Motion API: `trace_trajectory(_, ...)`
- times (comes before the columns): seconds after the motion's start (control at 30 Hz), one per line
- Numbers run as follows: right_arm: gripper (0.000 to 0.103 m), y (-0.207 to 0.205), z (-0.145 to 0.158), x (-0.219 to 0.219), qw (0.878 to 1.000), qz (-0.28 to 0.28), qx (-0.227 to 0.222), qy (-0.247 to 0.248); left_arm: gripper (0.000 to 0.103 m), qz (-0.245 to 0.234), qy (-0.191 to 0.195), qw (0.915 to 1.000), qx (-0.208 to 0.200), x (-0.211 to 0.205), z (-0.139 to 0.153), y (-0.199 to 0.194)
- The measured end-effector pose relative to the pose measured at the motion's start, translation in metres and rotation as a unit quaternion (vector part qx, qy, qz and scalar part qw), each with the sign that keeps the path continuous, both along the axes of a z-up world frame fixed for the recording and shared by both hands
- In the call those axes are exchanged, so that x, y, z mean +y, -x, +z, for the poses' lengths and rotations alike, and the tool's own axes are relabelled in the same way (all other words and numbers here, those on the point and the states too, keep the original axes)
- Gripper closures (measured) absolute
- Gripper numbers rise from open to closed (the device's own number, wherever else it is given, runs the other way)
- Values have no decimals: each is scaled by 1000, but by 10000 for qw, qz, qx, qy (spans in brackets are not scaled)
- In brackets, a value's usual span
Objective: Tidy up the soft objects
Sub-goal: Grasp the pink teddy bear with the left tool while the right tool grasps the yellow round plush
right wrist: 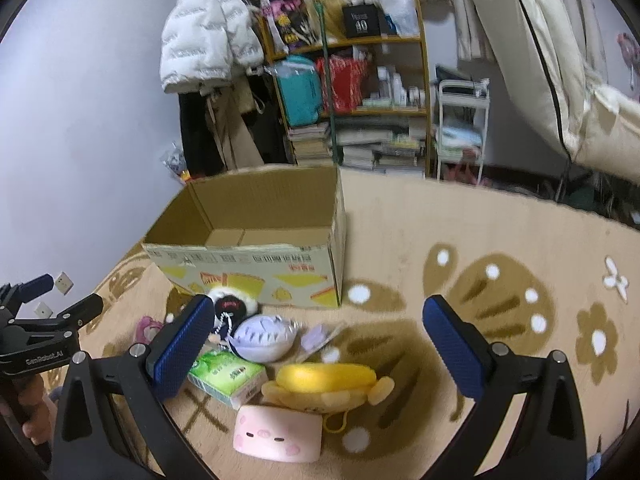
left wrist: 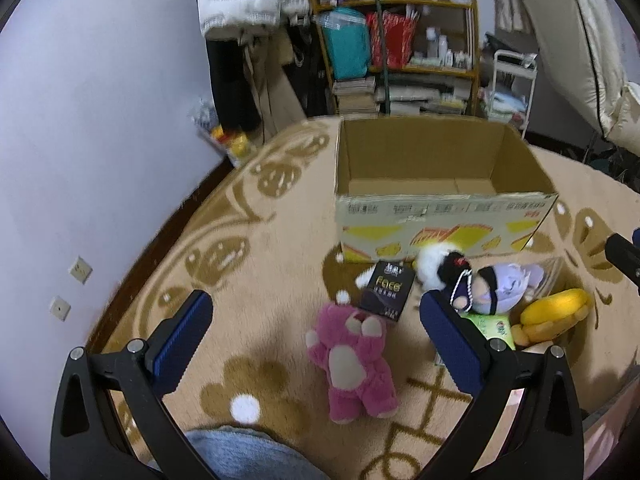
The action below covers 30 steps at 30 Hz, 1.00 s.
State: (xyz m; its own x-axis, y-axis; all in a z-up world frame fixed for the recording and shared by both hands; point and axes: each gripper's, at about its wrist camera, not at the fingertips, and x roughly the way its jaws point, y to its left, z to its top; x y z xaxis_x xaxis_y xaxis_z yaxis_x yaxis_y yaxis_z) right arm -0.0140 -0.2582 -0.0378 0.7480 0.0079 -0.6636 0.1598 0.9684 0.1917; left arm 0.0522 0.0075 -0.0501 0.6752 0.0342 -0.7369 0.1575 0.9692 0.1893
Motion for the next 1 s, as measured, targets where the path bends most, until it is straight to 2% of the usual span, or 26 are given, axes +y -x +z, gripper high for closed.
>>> trace_trajectory(0.2,0,-18,-29,-7,9946,9,946,-417,1,15,126,9982,580,-1,-19,-17)
trace_trajectory(0.27,0,-21,-37,-10,9918,0,1178,-503,1,49,302,9958,859,-1,-27,-25)
trace_trajectory(0.43,0,-31,-55,-7,9854,126,1564,-657,1,109,324,9936,1073,-1,-37,-33)
trace_trajectory(0.63,0,-45,-77,-8,9751,99,2075,-774,1,47,100,9883,1524,-10,-58,-43)
trace_trajectory(0.8,0,-48,-88,-13,9683,32,2317,-936,1,157,-190,9819,1879,-12,-78,-50)
trace_trajectory(1.0,0,-52,-104,-17,9564,-56,2715,-1077,1,332,-261,9732,2262,-10,-100,-59)
